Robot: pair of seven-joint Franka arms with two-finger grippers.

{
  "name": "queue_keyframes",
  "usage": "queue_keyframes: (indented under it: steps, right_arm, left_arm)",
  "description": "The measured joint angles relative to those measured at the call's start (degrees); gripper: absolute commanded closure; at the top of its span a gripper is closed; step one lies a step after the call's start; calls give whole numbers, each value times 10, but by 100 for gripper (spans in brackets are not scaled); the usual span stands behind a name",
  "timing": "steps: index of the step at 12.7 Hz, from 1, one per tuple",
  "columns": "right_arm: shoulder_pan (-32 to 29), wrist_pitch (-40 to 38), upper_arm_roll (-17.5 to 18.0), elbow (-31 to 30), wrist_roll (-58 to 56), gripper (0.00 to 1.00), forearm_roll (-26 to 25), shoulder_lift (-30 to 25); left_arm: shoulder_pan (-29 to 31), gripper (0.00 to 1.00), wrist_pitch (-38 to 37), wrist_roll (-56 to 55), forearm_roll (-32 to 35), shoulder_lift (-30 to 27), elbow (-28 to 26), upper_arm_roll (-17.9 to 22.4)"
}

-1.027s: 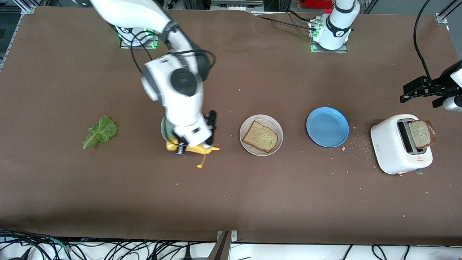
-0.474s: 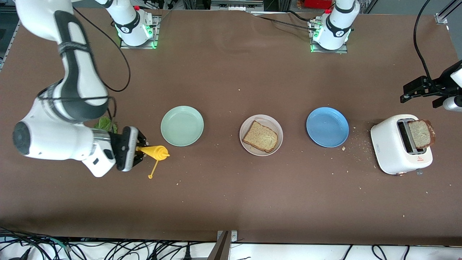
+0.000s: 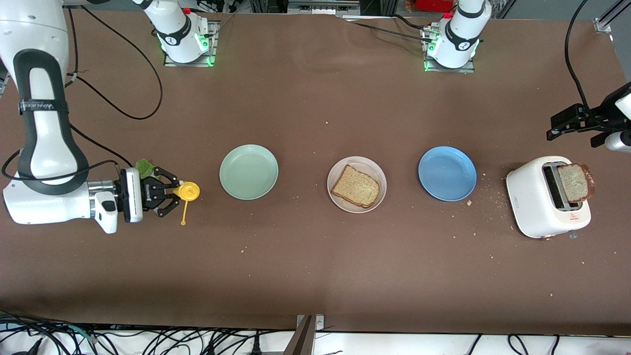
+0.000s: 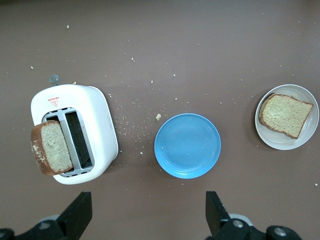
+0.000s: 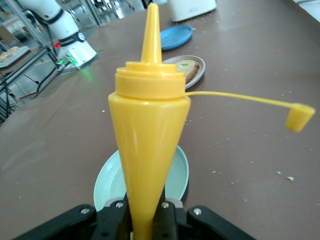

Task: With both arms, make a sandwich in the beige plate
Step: 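Carry the yellow bottle back beside the lettuce leaf, then set the bottle down, open the right gripper and draw back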

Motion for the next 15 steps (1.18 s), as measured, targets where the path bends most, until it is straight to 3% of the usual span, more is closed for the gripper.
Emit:
queue_keyframes:
  steps: [6,15]
  right_arm:
    - [-86,-37,1,-132,-247,100,47,25]
    - [-110,-42,6,-145,-323,100,71,83]
  left_arm:
    - [0,0,0,0,0,0,0,0]
    - [0,0,0,0,0,0,0,0]
